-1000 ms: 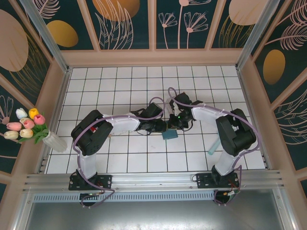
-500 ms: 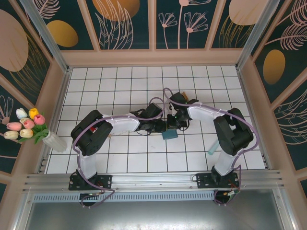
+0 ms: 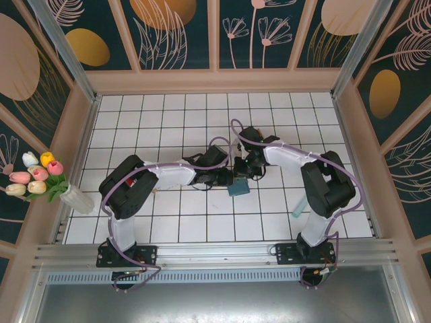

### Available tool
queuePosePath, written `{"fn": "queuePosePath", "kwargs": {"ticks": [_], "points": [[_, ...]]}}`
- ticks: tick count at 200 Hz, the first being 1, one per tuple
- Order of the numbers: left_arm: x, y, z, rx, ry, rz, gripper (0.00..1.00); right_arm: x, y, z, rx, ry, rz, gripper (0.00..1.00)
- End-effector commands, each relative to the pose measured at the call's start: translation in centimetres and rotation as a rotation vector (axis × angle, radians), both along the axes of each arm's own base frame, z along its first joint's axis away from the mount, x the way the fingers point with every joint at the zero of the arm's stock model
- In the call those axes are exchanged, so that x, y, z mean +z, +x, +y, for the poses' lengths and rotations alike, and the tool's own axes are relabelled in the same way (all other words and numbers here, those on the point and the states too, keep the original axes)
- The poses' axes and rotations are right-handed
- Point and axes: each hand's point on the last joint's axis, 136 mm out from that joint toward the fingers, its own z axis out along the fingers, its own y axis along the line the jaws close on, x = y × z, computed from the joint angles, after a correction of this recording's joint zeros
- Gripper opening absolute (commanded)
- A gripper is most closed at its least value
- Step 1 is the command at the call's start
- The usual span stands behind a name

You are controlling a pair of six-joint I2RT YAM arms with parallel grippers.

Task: Put the credit cards into the card holder

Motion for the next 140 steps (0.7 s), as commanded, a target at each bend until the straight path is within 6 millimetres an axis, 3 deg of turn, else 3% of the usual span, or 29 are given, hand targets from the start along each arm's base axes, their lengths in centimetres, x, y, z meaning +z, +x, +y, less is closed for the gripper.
{"fn": "queuePosePath", "kwargs": {"ticks": [1, 64, 108, 124, 140], "points": [[-2.0, -0.6, 1.7, 0.019, 0.085, 0.009, 0.33, 1.7, 1.1, 0.2, 0.0, 0.057, -0.028, 0.16], [-0.8, -0.1, 1.2, 0.012, 0.061, -0.026, 0.35, -0.8, -2.3, 0.7, 0.04, 0.081, 0.073, 0.15], [-0.8, -0.1, 1.4, 0.01, 0.069, -0.029, 0.35, -5.7, -3.5, -3.1, -0.006, -0.162, 0.122, 0.11], [-0.7, -0.1, 1.5, 0.015, 0.068, -0.033, 0.35, -5.4, -3.8, -3.0, 0.002, -0.179, 0.106, 0.11], [-0.2, 0.1, 1.5, 0.023, 0.064, -0.047, 0.35, -3.1, -2.7, -2.1, -0.014, -0.111, 0.042, 0.13]]}}
